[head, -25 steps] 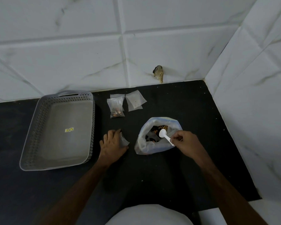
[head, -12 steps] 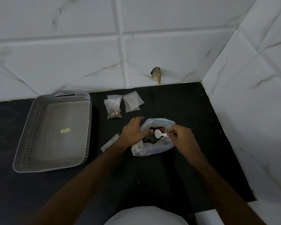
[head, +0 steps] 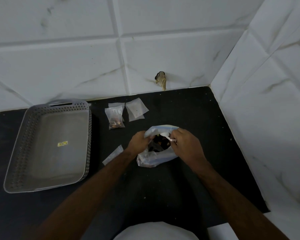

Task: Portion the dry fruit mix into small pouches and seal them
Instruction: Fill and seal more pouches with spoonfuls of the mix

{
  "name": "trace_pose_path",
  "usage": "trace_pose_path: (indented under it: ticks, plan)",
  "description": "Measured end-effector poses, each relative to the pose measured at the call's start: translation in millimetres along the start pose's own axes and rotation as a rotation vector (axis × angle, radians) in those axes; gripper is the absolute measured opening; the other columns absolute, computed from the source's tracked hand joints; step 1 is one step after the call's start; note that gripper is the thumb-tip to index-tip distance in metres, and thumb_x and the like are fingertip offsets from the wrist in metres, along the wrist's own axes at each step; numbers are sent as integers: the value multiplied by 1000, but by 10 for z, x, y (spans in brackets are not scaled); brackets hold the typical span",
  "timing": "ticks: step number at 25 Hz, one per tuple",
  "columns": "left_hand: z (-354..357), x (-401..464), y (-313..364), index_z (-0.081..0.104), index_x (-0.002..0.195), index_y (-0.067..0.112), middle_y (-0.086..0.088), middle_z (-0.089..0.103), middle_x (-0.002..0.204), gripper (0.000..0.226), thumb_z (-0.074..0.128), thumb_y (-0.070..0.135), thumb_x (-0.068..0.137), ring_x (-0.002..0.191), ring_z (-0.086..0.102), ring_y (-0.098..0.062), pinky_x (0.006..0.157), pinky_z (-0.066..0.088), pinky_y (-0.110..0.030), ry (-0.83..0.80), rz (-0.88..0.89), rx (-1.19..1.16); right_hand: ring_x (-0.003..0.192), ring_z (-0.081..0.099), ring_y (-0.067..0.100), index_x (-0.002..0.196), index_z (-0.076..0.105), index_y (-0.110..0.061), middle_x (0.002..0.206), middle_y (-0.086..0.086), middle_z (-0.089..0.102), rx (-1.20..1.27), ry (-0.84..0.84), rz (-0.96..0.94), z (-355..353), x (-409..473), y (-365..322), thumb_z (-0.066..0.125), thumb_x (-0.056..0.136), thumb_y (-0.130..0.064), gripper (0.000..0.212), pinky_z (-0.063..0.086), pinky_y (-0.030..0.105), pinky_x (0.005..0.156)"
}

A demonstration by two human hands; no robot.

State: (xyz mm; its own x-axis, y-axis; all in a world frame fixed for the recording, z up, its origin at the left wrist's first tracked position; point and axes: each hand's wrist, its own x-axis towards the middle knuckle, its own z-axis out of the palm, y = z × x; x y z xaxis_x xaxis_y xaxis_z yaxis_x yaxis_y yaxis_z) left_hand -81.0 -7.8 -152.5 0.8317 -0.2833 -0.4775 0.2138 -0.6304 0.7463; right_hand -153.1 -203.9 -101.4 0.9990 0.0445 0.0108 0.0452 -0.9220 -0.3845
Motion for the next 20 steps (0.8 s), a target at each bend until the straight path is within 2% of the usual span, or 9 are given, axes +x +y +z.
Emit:
trace_pose_path:
  ticks: [6, 8, 12, 17, 20]
  plan:
    - [45, 1, -40, 74, 100, 3, -19, 74, 98, 27, 60, 26, 98, 93, 71, -31, 87, 55, -47, 19, -43, -165, 94, 64, 14, 109, 71, -19, 103, -2, 67, -32, -48, 97, 60, -14, -89, 63, 94, -16, 18, 53, 27, 81]
    - [64, -18, -23, 73, 97, -3, -20, 72, 91, 32, 59, 26, 96, 84, 69, -27, 84, 56, -46, 41, -43, -264, 98, 66, 14, 114, 72, -18, 106, -2, 71, 53, -103, 168, 84, -2, -121, 59, 97, -14, 22, 54, 29, 86]
    - [100, -126, 94, 69, 105, -10, -19, 72, 87, 25, 49, 5, 103, 76, 73, -23, 71, 61, -31, -2, -27, -566, 100, 67, 15, 111, 72, -17, 104, -2, 72, 155, -170, 280, 72, 35, -154, 60, 96, -12, 21, 55, 32, 90]
    - [122, -126, 137, 61, 114, -14, -27, 70, 94, 24, 47, 1, 104, 82, 72, -35, 70, 63, -38, 8, -22, -717, 92, 69, 13, 106, 76, -17, 100, -3, 74, 192, -116, 333, -7, 27, -96, 60, 91, -9, 23, 57, 33, 84]
    - [125, -142, 107, 62, 116, -12, -26, 71, 101, 23, 50, 4, 104, 86, 73, -30, 73, 63, -32, -33, -12, -692, 87, 68, 7, 100, 76, -17, 92, -8, 73, 333, -155, 431, 3, 29, -50, 63, 89, -6, 21, 58, 31, 84]
